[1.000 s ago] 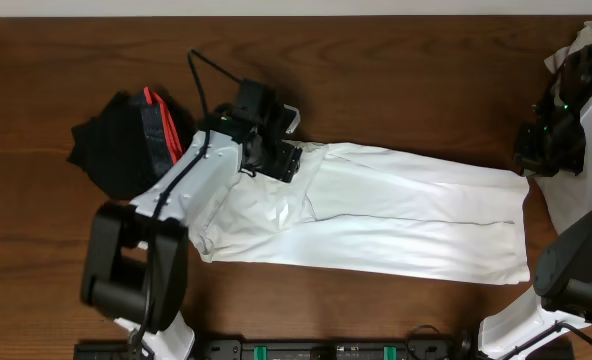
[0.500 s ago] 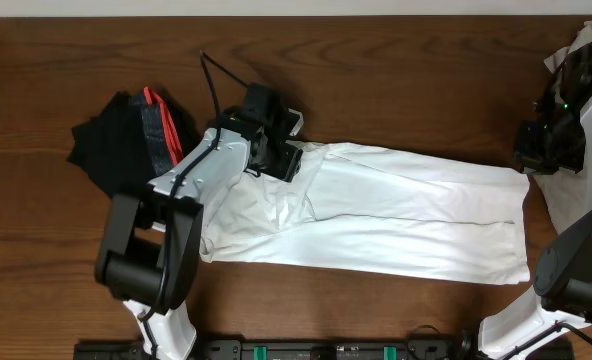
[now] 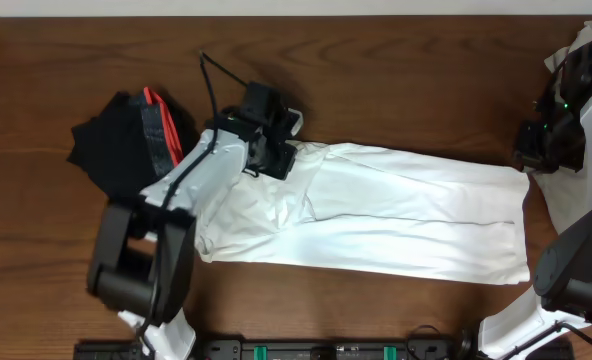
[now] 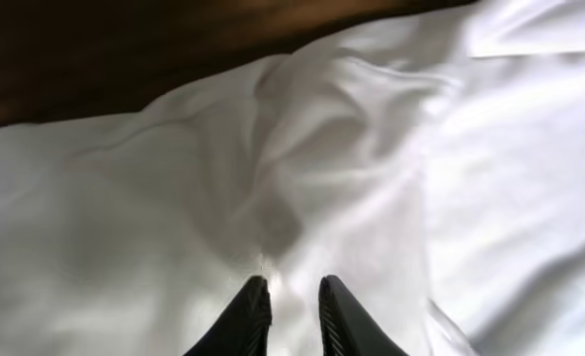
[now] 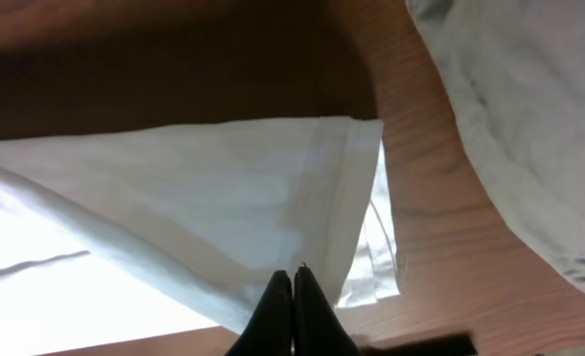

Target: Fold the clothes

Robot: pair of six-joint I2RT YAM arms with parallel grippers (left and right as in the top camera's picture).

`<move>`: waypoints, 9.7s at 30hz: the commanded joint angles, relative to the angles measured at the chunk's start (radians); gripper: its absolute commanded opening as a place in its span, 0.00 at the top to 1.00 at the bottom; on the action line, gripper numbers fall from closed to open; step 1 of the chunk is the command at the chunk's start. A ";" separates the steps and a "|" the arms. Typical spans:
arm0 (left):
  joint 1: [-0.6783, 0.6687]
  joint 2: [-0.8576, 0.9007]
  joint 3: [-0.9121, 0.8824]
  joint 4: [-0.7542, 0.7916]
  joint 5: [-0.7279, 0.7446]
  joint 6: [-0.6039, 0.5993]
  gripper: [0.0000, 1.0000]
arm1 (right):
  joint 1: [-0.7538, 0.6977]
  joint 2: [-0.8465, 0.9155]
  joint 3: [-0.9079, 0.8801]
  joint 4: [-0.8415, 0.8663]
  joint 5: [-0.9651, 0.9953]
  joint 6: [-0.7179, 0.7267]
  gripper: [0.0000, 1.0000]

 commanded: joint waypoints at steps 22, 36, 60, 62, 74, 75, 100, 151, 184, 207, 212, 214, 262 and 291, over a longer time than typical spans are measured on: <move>-0.010 0.018 0.012 0.029 -0.040 0.045 0.35 | 0.006 -0.018 0.003 0.010 0.000 -0.012 0.98; -0.010 0.109 0.012 0.067 -0.032 0.045 0.44 | 0.005 -0.018 0.003 0.017 0.000 -0.012 0.99; -0.010 -0.143 0.043 -0.113 -0.026 0.041 0.95 | 0.005 -0.018 0.003 0.019 0.000 -0.012 0.98; -0.010 -0.169 0.043 -0.145 -0.026 0.042 0.94 | 0.005 -0.018 0.003 0.022 0.000 -0.012 0.98; -0.010 0.023 0.024 -0.016 -0.021 0.049 0.47 | 0.005 -0.018 0.003 0.023 -0.001 -0.011 0.98; -0.010 0.040 0.024 0.004 -0.022 0.048 0.46 | 0.005 -0.018 0.003 0.022 -0.001 -0.011 0.98; -0.039 0.137 0.024 0.089 -0.018 0.040 0.76 | 0.005 -0.018 0.003 0.024 0.000 -0.011 0.98; -0.115 -0.224 0.182 -0.687 -0.069 0.029 0.55 | 0.006 -0.018 0.003 -0.076 -0.015 -0.012 0.62; -0.268 0.017 0.044 -0.388 -0.109 -0.012 0.44 | 0.006 -0.018 -0.228 0.105 -0.431 -0.177 0.50; -0.493 -0.008 0.046 -0.431 0.063 -0.137 0.57 | 0.006 -0.018 -0.228 0.123 -0.430 -0.177 0.50; -0.485 -0.008 0.047 -0.436 -0.023 -0.193 0.57 | 0.006 -0.018 -0.228 0.122 -0.430 -0.177 0.50; -0.470 -0.009 0.047 -0.446 -0.030 -0.204 0.57 | 0.006 -0.018 -0.228 0.122 -0.430 -0.177 0.50; 0.077 -0.023 0.002 -0.301 -0.336 -0.240 0.94 | 0.006 -0.018 -0.228 0.118 -0.427 -0.177 0.49; 0.111 -0.027 0.061 -0.110 -0.573 -0.142 0.67 | 0.006 -0.018 -0.228 0.126 -0.427 -0.176 0.48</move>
